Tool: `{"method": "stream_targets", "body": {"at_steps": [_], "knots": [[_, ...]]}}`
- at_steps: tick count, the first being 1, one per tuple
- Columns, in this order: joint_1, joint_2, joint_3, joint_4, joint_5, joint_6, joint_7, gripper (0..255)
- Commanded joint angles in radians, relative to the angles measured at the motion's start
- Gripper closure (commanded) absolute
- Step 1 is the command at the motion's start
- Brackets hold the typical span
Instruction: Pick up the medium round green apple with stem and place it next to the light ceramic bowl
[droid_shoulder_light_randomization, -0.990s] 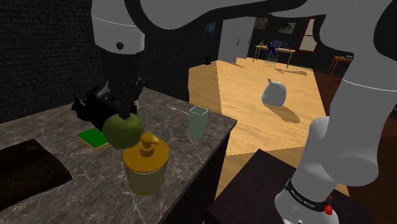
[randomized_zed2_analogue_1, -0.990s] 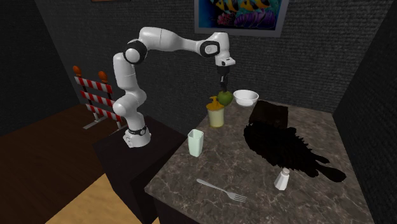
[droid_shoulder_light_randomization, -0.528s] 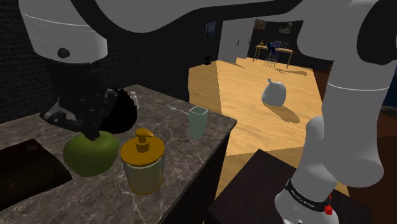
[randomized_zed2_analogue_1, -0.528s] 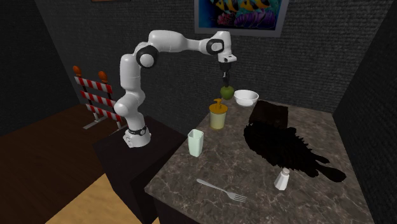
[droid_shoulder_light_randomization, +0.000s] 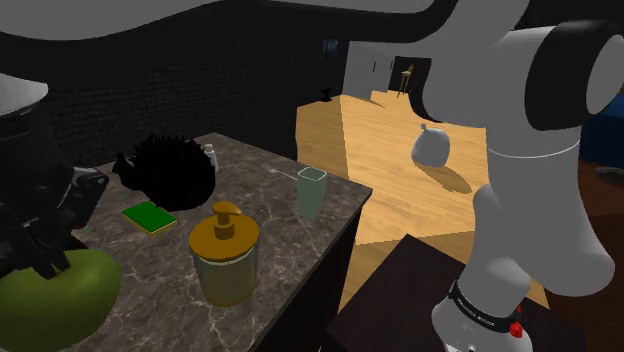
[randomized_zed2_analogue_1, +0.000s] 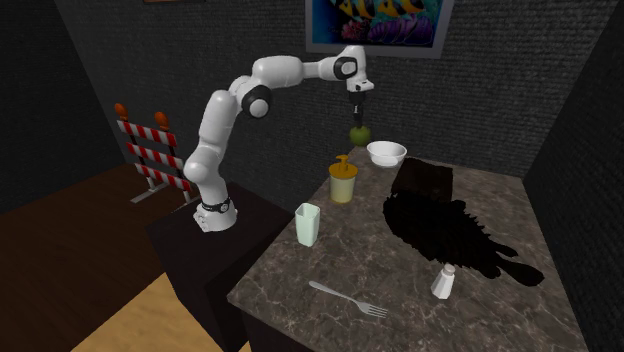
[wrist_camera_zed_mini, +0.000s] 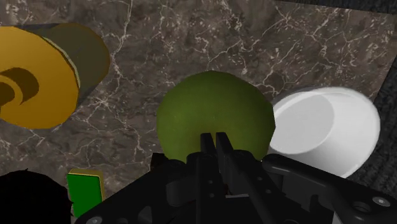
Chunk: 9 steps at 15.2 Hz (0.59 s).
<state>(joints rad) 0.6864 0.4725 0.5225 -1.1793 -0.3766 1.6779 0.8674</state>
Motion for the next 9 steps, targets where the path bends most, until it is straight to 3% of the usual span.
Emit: {"method": "stream_targets", "body": {"at_steps": [1, 4, 9], "knots": [[0.080, 0.103, -0.008, 0.159, -0.045, -0.065, 0.027, 255], [0.208, 0.259, -0.035, 0.431, -0.098, -0.177, 0.033, 255], [0.158, 0.205, -0.024, 0.261, -0.081, -0.071, 0.062, 255]]}}
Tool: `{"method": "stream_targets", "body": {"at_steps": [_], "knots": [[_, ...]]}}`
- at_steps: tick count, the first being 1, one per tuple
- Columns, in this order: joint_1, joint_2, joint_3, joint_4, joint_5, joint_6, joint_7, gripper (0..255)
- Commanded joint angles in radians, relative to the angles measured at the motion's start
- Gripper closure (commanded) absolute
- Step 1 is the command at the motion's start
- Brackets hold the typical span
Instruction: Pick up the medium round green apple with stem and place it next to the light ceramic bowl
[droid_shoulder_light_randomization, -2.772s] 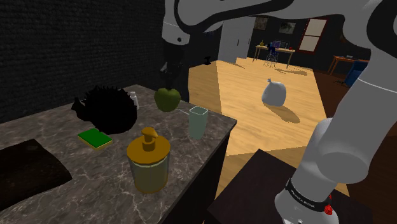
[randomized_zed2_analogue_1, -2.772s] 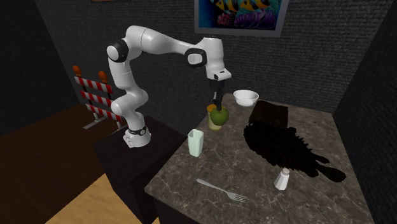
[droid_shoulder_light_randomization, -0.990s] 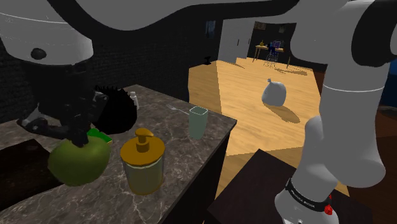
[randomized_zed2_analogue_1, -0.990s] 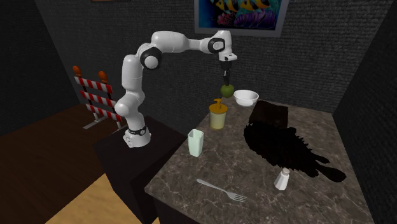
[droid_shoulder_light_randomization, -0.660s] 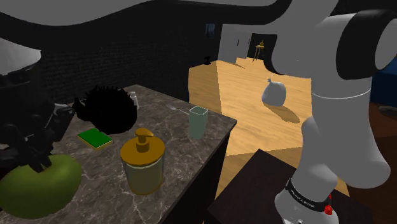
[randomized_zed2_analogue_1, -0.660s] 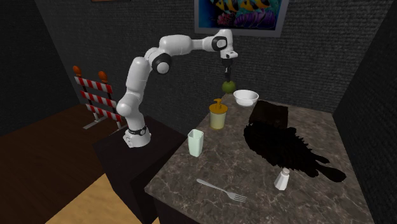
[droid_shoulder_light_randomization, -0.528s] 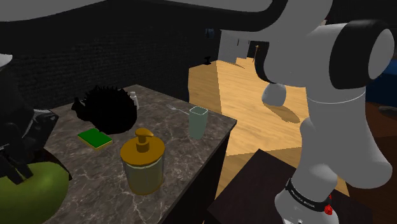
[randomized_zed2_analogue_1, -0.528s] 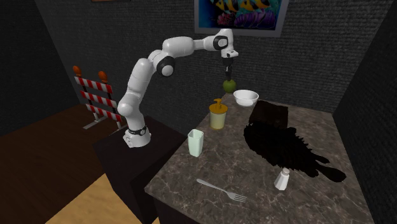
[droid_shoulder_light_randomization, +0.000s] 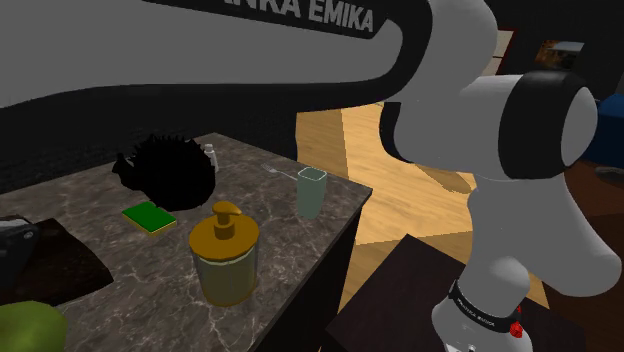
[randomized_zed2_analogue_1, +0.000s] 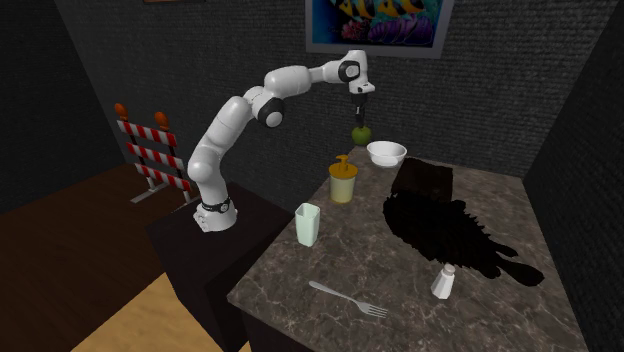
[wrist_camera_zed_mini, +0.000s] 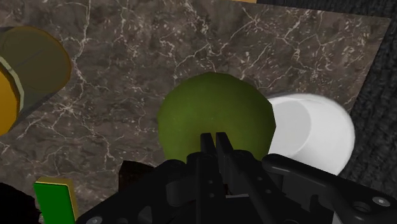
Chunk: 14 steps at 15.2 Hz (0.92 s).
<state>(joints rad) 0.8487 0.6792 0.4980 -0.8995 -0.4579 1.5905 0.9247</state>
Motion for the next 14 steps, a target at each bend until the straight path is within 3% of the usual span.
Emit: {"method": "stream_targets", "body": {"at_steps": [1, 14], "knots": [[-0.012, -0.008, 0.002, -0.044, 0.002, 0.034, 0.009, 255], [-0.067, -0.039, 0.006, -0.280, 0.002, 0.225, 0.055, 255]]}}
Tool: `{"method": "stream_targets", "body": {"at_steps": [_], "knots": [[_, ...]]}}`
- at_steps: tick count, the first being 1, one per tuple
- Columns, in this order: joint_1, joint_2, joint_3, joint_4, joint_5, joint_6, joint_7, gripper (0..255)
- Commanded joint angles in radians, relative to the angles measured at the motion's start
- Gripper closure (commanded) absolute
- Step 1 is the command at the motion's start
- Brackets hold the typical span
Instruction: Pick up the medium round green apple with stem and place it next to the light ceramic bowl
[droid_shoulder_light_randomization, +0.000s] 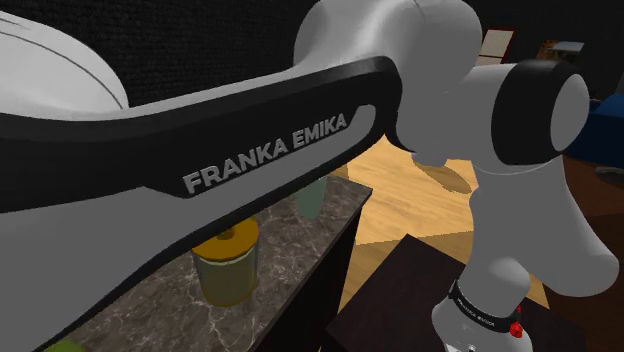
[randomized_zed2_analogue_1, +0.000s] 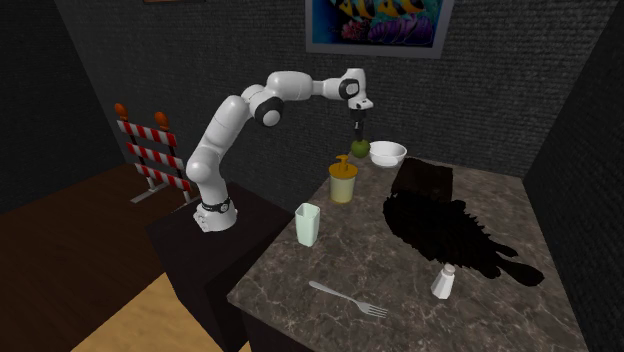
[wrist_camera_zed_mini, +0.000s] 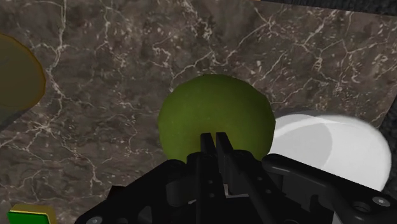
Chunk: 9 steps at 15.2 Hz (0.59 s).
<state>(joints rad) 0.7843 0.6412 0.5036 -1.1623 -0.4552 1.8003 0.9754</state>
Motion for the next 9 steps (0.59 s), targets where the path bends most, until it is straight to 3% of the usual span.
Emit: {"method": "stream_targets", "body": {"at_steps": [1, 9], "knots": [[-0.005, -0.001, -0.001, -0.030, -0.002, 0.028, 0.008, 255], [-0.018, 0.012, -0.008, -0.118, -0.016, 0.123, 0.033, 255]]}}
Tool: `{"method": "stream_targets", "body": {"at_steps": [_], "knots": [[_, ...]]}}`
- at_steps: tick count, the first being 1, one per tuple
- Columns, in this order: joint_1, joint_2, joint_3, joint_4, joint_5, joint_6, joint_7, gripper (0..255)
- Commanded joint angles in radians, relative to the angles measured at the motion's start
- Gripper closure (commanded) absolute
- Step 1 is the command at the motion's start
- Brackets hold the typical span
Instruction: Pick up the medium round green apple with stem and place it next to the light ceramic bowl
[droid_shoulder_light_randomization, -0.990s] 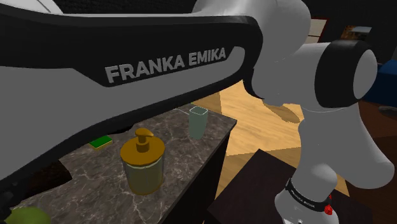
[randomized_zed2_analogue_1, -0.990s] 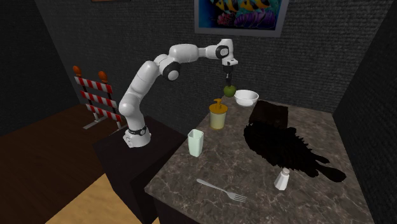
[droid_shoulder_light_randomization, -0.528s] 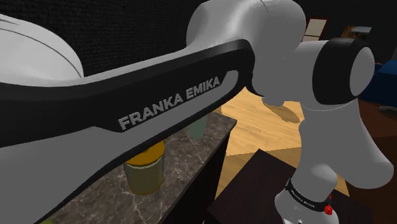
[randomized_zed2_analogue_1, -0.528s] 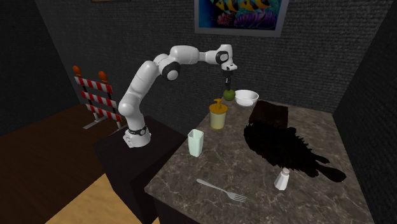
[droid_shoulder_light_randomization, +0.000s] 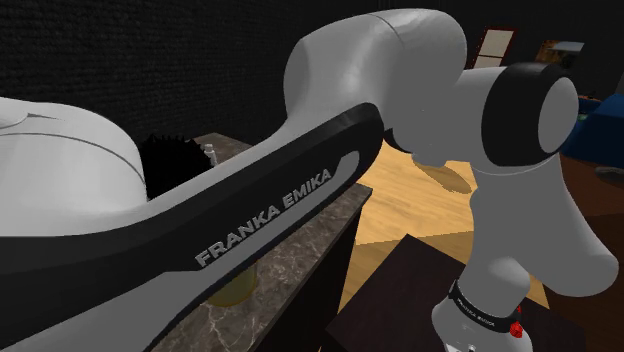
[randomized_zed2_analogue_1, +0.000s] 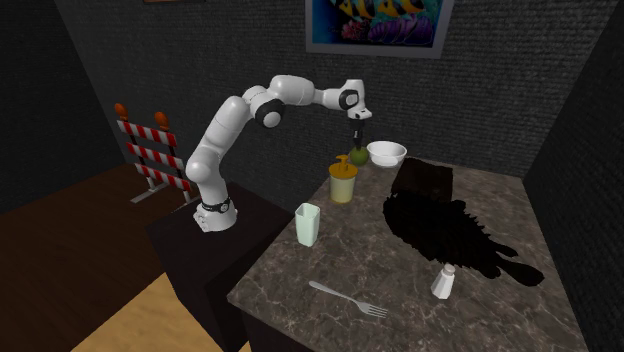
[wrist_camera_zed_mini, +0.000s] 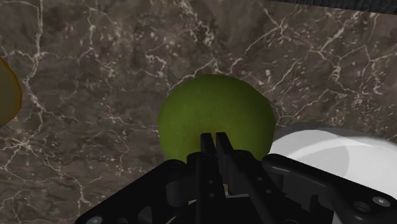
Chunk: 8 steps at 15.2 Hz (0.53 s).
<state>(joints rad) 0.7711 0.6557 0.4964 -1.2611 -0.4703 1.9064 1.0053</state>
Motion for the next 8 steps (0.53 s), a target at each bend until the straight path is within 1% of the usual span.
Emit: {"method": "stream_targets", "body": {"at_steps": [1, 2, 8], "knots": [[-0.006, 0.001, -0.002, -0.028, -0.004, 0.028, 0.006, 255], [-0.007, 0.004, -0.003, -0.037, -0.006, 0.039, 0.009, 255], [-0.007, 0.004, -0.003, -0.037, -0.006, 0.039, 0.009, 255]]}}
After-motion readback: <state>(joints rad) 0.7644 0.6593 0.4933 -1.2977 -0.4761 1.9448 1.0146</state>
